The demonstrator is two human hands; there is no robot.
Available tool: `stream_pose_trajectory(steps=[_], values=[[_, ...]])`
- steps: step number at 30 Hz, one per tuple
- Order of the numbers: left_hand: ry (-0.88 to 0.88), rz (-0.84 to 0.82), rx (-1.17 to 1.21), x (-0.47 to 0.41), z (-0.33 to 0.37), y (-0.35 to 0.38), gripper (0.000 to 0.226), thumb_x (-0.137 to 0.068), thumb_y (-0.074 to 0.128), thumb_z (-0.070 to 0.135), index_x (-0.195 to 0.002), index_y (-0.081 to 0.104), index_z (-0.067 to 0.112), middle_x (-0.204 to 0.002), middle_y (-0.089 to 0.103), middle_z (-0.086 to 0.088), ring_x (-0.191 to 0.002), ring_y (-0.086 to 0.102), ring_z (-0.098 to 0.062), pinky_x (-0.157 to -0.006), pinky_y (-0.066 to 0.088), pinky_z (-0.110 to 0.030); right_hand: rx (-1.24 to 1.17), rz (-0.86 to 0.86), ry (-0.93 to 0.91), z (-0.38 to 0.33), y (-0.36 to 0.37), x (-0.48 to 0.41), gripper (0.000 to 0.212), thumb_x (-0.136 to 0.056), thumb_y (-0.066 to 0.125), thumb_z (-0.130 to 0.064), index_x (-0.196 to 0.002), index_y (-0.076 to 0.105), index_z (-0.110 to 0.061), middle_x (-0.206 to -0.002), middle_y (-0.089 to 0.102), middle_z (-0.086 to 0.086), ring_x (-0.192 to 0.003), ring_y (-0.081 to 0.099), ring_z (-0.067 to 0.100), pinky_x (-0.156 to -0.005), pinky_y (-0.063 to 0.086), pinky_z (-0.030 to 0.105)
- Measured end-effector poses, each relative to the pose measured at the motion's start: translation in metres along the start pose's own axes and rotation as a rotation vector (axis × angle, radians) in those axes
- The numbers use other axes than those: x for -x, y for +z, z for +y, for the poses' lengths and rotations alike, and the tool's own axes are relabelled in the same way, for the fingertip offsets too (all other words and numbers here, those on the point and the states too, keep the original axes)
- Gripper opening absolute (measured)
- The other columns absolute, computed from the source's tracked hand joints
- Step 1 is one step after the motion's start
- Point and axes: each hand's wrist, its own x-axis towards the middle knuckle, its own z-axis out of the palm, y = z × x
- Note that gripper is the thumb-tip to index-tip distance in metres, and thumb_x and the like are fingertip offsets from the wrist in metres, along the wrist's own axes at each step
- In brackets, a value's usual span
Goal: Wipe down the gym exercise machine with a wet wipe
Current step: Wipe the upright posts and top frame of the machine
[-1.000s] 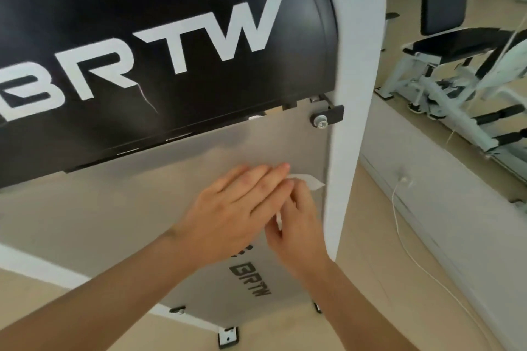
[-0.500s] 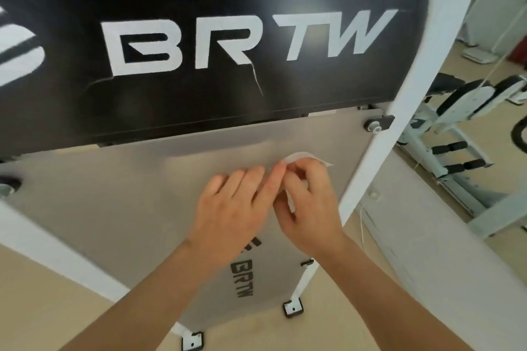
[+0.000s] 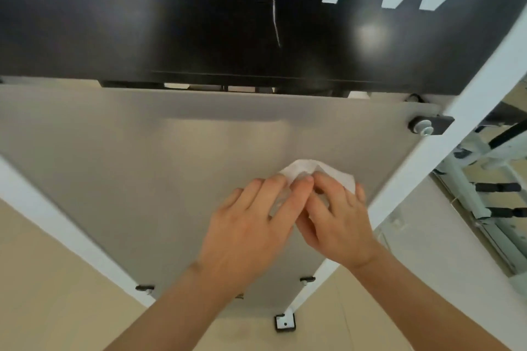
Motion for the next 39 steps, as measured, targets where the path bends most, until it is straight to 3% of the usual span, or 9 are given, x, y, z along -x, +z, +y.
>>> stream_pose_trajectory(steps=[8, 11, 15, 19, 25, 29, 34, 37, 39], values=[[0.006, 0.228, -0.175, 0.016, 0.013, 0.054, 0.044, -0.091, 0.053, 0.015, -0.134, 0.057, 0.011, -0.115, 0.055, -0.008, -0.088, 0.052, -0.024, -0.072, 0.042, -0.037, -0.025, 0.155, -0.091, 0.019, 0.026, 0.037, 0.046, -0.087, 0.049, -0.02, -0.133, 0.05, -0.015, -0.122, 0.045, 0.002, -0.092, 0.049, 0.022, -0.07, 0.037, 0.035], [0.001, 0.294, -0.283, 0.035, 0.027, 0.08, 0.044, -0.094, 0.05, 0.024, -0.135, 0.056, 0.009, -0.125, 0.057, -0.008, -0.103, 0.049, -0.025, -0.083, 0.04, -0.037, 0.056, 0.196, -0.009, 0.013, 0.045, 0.064, 0.049, -0.095, 0.044, -0.031, -0.14, 0.051, -0.012, -0.143, 0.041, 0.006, -0.12, 0.049, 0.022, -0.092, 0.038, 0.037], [0.003, 0.35, -0.401, 0.062, 0.034, 0.127, 0.044, -0.096, 0.048, 0.031, -0.134, 0.055, 0.009, -0.133, 0.056, -0.011, -0.124, 0.046, -0.029, -0.101, 0.037, -0.045, 0.19, 0.162, 0.056, -0.003, 0.079, 0.11, 0.058, -0.102, 0.029, -0.036, -0.152, 0.026, -0.007, -0.161, 0.019, 0.009, -0.149, 0.02, 0.022, -0.118, 0.021, 0.049], [-0.01, 0.401, -0.438, 0.111, 0.038, 0.176, 0.043, -0.096, 0.048, 0.032, -0.129, 0.06, 0.007, -0.126, 0.06, -0.013, -0.122, 0.047, -0.028, -0.102, 0.036, -0.048, 0.143, 0.221, -0.071, -0.002, 0.108, 0.16, 0.054, -0.099, 0.039, -0.033, -0.147, 0.04, -0.007, -0.156, 0.033, 0.007, -0.146, 0.029, 0.022, -0.114, 0.028, 0.055], [-0.128, 0.634, -0.488, 0.147, 0.048, 0.2, 0.025, -0.09, 0.059, 0.022, -0.11, 0.068, 0.011, -0.106, 0.061, -0.014, -0.099, 0.051, -0.029, -0.08, 0.038, -0.042, -0.134, 0.502, -0.277, 0.005, 0.122, 0.181, 0.025, -0.085, 0.056, -0.01, -0.098, 0.076, -0.004, -0.122, 0.068, 0.006, -0.121, 0.061, 0.02, -0.095, 0.047, 0.042], [0.226, 0.665, -0.22, 0.129, 0.07, 0.204, 0.026, -0.095, 0.051, -0.003, -0.114, 0.067, -0.004, -0.118, 0.063, -0.024, -0.111, 0.06, -0.034, -0.093, 0.049, -0.041, -0.178, 0.553, -0.286, 0.004, 0.127, 0.183, 0.021, -0.082, 0.054, 0.001, -0.09, 0.073, -0.001, -0.109, 0.072, 0.01, -0.108, 0.066, 0.026, -0.079, 0.049, 0.041], [-0.073, 0.463, -0.269, 0.109, 0.062, 0.235, 0.055, -0.102, 0.042, 0.026, -0.147, 0.029, -0.002, -0.155, 0.025, -0.018, -0.146, 0.02, -0.029, -0.119, 0.021, -0.046, -0.33, 0.726, -0.054, 0.007, 0.116, 0.182, 0.024, -0.076, 0.054, 0.011, -0.092, 0.071, 0.007, -0.108, 0.067, 0.022, -0.104, 0.062, 0.037, -0.09, 0.05, 0.046], [-0.233, 0.461, -0.293, 0.087, 0.095, 0.244, 0.072, -0.099, 0.028, 0.05, -0.152, 0.012, 0.004, -0.16, 0.011, -0.016, -0.149, 0.006, -0.029, -0.121, 0.007, -0.045, -0.525, 0.829, 0.309, 0.003, 0.118, 0.21, 0.034, -0.082, 0.05, 0.002, -0.115, 0.062, 0.005, -0.123, 0.057, 0.021, -0.12, 0.053, 0.03, -0.105, 0.041, 0.041], [-0.128, 0.424, -0.314, 0.071, 0.116, 0.253, 0.072, -0.099, 0.029, 0.051, -0.153, 0.009, 0.007, -0.161, 0.008, -0.016, -0.149, 0.004, -0.029, -0.121, 0.004, -0.046, -0.814, 0.807, 0.646, -0.006, 0.126, 0.245, 0.043, -0.088, 0.046, -0.005, -0.13, 0.054, -0.01, -0.135, 0.053, 0.007, -0.13, 0.048, 0.021, -0.108, 0.04, 0.039]])
